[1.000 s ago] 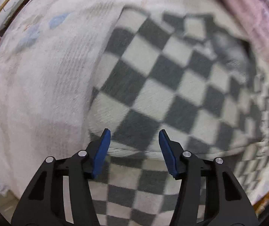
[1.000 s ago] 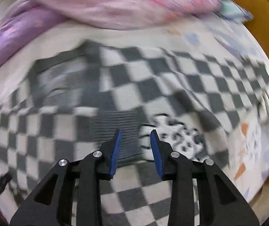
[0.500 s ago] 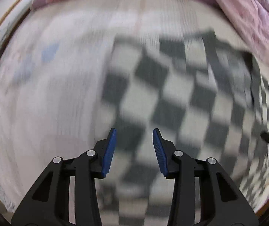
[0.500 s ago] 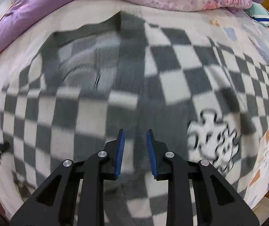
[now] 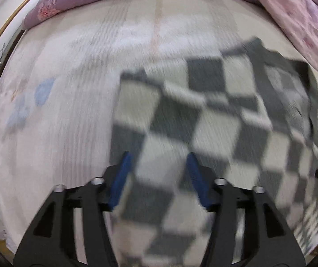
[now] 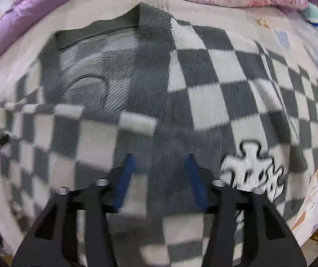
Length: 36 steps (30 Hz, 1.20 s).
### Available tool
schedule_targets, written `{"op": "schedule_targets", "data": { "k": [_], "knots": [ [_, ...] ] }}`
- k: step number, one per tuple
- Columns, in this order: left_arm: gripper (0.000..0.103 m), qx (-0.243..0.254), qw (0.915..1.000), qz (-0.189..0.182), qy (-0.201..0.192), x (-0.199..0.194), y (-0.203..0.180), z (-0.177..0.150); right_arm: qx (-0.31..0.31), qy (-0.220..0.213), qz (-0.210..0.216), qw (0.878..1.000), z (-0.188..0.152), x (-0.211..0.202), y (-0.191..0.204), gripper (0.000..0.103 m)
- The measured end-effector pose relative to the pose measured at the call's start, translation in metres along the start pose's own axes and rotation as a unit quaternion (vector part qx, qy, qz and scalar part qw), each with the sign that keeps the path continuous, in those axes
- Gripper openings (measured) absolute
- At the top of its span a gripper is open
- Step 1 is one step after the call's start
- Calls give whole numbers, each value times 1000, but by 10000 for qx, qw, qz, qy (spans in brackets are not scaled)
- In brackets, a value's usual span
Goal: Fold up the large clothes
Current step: 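Lower the cuff onto the cardigan front and open the left tool, then move the right tool to the other sleeve cuff near the white cloth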
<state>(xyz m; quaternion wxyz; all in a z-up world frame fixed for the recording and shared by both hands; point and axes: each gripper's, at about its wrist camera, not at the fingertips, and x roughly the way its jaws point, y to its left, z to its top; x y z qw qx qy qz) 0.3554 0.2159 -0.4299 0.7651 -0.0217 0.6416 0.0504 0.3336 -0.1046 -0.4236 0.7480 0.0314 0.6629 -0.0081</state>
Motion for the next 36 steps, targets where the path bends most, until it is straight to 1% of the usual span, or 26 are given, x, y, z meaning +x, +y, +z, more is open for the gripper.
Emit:
{"op": "schedule_targets", "data": {
  "k": [1,2,3,4,5,6,7,9,10,11,12,13,14,15,16,17,18,20,26,27,30,33,36],
  "knots": [
    [66,-24,10000,-26,64,-8,-2,-11,15,-20,-18,10000,-11,-6,-2,68],
    [66,-55,9999,-44,119,-14,-4,-20,31,-10,-94,10000,-19,-16,-6,74],
    [69,-84,9998,-71,178,-17,-8,-23,32,9,-83,10000,-23,-20,-8,75],
    [72,-126,9995,-112,264,-22,-10,-35,29,37,6,10000,-29,-29,-12,75],
    [73,-157,9993,-138,311,-28,-13,-49,35,60,76,9999,-37,-37,-13,78],
    [73,-175,9991,-153,350,-33,-17,-59,47,85,97,9999,-43,-46,-13,79],
    [73,-181,9990,-163,386,-37,-20,-63,73,126,82,9999,-49,-54,-16,82],
    [73,-206,9983,-259,477,-49,-26,-78,101,129,79,9998,-59,-68,-21,83],
    [73,-213,9980,-300,507,-56,-28,-94,108,128,68,9998,-63,-77,-24,84],
    [73,-194,9976,-338,574,-64,-31,-108,112,123,51,9998,-81,-80,-27,85],
    [73,-134,9974,-378,595,-72,-32,-116,117,112,22,9999,-87,-88,-27,85],
    [73,-93,9976,-401,564,-82,-35,-131,125,80,8,9999,-93,-95,-27,85],
    [73,-56,9977,-412,539,-94,-39,-137,142,49,14,9999,-92,-94,-18,86],
    [73,-25,9977,-426,529,-106,-42,-144,186,5,46,9998,-99,-104,-20,87],
    [73,9,9977,-458,499,-113,-42,-147,235,-23,104,9997,-107,-115,-24,87],
    [75,30,9978,-474,473,-120,-45,-152,269,-31,159,9995,-107,-118,-24,87],
    [77,55,9979,-479,422,-135,-48,-157,294,-25,224,9993,-113,-127,-25,87],
    [78,82,9981,-503,335,-158,-51,-166,243,-7,371,9990,-124,-144,-28,87],
    [78,83,9986,-512,96,-228,-58,-189,49,-107,464,9989,-159,-198,-39,87],
    [80,69,9989,-462,58,-238,-59,-193,70,-123,528,9985,-164,-207,-42,88],
    [81,16,9993,-375,-89,-265,-62,-207,171,-177,732,9970,-177,-229,-52,89],
    [81,-31,9992,-368,-161,-281,-66,-218,185,-235,955,9950,-187,-247,-57,90],
    [81,27,9992,-357,-202,-294,-72,-230,92,-311,939,9950,-195,-262,-58,90]
  ]
}}
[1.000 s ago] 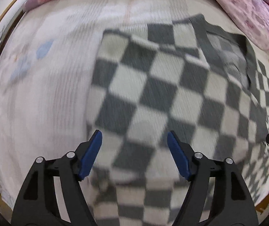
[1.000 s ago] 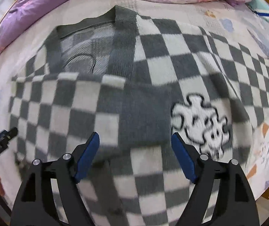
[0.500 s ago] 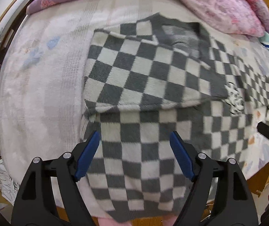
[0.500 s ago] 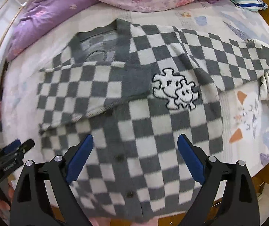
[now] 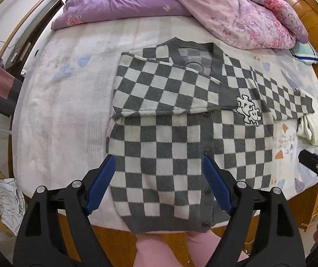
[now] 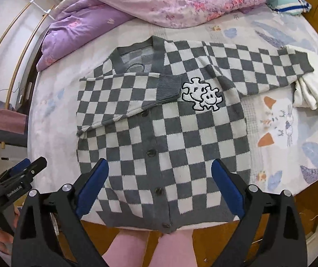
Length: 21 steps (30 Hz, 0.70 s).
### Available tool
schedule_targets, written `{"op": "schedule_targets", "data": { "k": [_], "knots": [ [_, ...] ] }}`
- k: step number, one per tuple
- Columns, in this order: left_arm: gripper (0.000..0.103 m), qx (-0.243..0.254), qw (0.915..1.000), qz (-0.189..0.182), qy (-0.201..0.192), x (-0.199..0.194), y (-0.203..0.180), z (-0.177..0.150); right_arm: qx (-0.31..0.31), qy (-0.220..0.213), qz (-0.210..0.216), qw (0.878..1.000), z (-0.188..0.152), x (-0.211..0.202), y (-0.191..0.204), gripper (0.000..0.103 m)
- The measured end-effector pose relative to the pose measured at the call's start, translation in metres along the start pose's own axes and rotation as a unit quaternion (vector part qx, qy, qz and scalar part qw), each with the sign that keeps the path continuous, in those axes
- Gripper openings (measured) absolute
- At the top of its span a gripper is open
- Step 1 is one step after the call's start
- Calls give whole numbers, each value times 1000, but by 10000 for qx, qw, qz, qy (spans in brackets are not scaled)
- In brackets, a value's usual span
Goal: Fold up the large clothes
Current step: 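Move the right tool to the other sleeve cuff near the white cloth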
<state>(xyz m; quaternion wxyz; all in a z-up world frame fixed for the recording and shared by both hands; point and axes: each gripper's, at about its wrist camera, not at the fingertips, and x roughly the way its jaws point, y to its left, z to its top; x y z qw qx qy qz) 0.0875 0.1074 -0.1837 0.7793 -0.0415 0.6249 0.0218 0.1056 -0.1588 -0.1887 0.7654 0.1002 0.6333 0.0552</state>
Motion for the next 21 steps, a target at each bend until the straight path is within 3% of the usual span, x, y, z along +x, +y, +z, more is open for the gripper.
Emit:
{"op": "schedule_targets", "data": {
  "k": [7,11,14,21],
  "knots": [
    [81,353,9984,-272,-359,-35,-20,-19,119,-318,60,9994,-23,-34,4,90],
    [81,591,9958,-531,-451,-45,-30,-29,419,-602,-201,9971,-43,-50,-1,90],
    [81,805,9919,-848,-504,-54,-41,-42,720,-647,-105,9953,-62,-62,-9,90],
    [81,1420,9817,-1166,-500,-60,-72,-70,1340,-858,-536,9858,-112,-89,-30,90]
  ]
}}
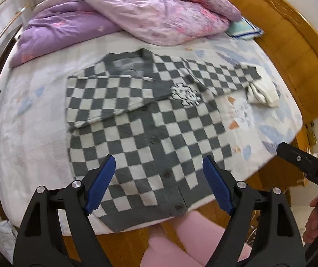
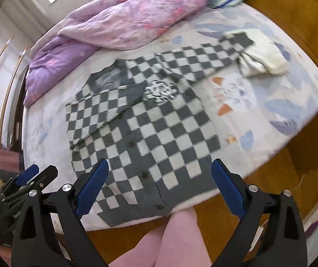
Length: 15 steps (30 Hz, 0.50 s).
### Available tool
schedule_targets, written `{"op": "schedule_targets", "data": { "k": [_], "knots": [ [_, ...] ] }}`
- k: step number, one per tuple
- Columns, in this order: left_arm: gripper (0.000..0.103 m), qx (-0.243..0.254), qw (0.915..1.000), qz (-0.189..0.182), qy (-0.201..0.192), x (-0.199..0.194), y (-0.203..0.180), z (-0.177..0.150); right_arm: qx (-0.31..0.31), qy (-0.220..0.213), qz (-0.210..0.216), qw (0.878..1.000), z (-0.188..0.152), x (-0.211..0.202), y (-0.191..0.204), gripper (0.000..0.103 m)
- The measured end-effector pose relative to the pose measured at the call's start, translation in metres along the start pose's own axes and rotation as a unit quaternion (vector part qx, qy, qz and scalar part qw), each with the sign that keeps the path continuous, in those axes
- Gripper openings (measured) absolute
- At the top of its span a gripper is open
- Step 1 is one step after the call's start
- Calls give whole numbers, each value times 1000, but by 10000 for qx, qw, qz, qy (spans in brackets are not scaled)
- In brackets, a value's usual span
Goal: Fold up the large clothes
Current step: 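Move the right tool to the other sleeve cuff near the white cloth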
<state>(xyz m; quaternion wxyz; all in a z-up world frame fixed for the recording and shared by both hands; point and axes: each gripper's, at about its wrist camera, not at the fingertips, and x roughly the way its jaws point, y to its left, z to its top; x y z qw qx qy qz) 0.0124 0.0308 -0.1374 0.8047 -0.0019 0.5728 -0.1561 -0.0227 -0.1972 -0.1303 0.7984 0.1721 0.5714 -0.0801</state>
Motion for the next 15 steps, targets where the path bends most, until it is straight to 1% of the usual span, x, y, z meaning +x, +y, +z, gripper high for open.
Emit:
{"op": "schedule_targets", "data": {
  "k": [2,4,8,12,15],
  "knots": [
    [81,264,9996,117,1,1,-14,-3,271,-32,-29,9996,-10,-7,-14,90],
    [81,438,9990,48,-38,4,-24,-6,490,-92,-103,9987,-17,-13,-27,90],
    [81,683,9976,-81,14,10,-44,-10,792,-205,-277,9963,-22,-24,-52,90],
    [81,755,9967,-264,102,19,-65,-6,1112,-276,-382,9927,-18,-30,-82,90],
    [81,845,9961,-213,97,25,-89,4,1278,-312,-422,9904,-8,-31,-107,90]
  ]
}}
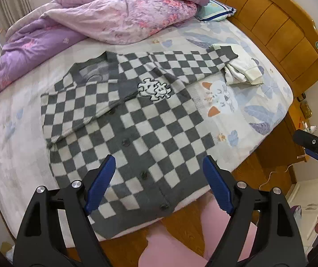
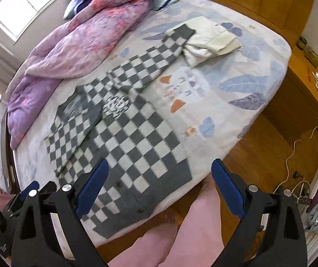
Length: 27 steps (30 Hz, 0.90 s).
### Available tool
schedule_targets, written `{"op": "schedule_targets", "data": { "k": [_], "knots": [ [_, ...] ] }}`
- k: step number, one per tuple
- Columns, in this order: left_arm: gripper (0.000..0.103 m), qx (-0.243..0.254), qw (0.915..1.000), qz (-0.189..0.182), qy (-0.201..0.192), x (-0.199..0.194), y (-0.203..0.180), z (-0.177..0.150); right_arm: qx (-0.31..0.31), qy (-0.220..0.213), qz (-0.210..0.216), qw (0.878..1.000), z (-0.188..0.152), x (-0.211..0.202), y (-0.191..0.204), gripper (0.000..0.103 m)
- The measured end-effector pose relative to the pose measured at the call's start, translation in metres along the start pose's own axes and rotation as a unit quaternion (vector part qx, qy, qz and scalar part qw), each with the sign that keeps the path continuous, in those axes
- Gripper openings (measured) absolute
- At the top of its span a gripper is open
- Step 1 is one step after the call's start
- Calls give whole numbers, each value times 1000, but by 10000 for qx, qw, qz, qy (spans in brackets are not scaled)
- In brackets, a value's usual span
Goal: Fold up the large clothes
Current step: 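Move the right tool to the other sleeve cuff near the white cloth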
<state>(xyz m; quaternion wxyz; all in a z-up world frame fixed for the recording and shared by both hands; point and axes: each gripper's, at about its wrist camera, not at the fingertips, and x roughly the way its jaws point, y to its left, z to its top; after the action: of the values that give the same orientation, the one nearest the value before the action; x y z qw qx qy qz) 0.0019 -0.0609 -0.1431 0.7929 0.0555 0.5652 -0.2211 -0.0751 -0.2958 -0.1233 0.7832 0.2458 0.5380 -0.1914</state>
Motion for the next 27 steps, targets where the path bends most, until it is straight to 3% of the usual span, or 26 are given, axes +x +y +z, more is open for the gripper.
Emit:
{"op": "schedule_targets", "data": {
  "k": [6,14,23,27],
  "knots": [
    [81,-138,9998,94,73,25,-37,38,239,90,45,9997,52,18,-53,90],
    [81,-855,9948,418,352,85,-68,102,49,412,329,9986,163,68,-111,90],
    [81,-1754,9768,865,869,168,-62,162,246,790,628,9946,287,173,-144,90],
    [81,-1904,9756,740,810,192,-51,181,317,768,865,9928,331,214,-144,90]
  ]
}}
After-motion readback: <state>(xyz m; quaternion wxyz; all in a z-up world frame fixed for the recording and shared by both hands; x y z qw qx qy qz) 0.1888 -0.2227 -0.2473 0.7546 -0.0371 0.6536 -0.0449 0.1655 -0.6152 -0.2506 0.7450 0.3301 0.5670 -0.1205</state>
